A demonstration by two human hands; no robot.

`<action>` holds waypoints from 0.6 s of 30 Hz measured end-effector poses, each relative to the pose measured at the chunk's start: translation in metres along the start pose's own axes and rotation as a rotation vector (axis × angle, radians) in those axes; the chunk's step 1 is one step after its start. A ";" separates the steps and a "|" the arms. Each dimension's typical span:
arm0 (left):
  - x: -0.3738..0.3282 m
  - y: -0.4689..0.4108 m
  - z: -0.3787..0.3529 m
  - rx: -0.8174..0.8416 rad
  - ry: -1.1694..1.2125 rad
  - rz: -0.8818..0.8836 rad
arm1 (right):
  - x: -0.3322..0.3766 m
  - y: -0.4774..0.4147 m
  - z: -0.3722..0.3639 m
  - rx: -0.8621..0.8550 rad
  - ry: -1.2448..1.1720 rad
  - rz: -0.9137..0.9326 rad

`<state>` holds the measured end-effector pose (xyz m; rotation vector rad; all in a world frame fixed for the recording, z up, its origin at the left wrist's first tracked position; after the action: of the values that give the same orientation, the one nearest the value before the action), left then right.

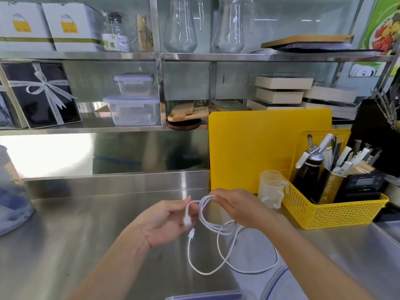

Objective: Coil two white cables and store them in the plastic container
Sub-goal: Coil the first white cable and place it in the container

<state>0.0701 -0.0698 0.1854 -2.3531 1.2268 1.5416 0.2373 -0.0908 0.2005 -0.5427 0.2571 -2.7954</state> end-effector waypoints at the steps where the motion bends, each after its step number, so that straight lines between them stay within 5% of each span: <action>1: 0.008 -0.002 -0.005 0.037 0.042 -0.021 | -0.001 -0.001 -0.001 -0.004 -0.019 -0.003; 5: 0.022 -0.008 -0.018 0.001 0.070 -0.171 | -0.003 -0.003 -0.007 -0.023 -0.066 0.009; 11: 0.018 -0.005 -0.027 -0.368 -0.569 -0.364 | -0.010 0.002 -0.016 -0.012 -0.164 -0.025; 18: 0.015 -0.005 -0.033 -0.670 -0.804 -0.443 | 0.006 0.002 -0.013 -0.081 0.017 0.055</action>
<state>0.1005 -0.0900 0.1878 -1.6802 0.0095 2.5475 0.2277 -0.0925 0.1905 -0.5218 0.3847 -2.7476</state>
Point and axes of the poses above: each hand's wrist, its own y-axis away from the middle knuckle, its own z-axis out of the back of the hand, x = y × z, the point moved 3 cm from there along -y, towards the middle knuckle, and after that the axes turned 2 degrees about -x, right-handed, at the moved point
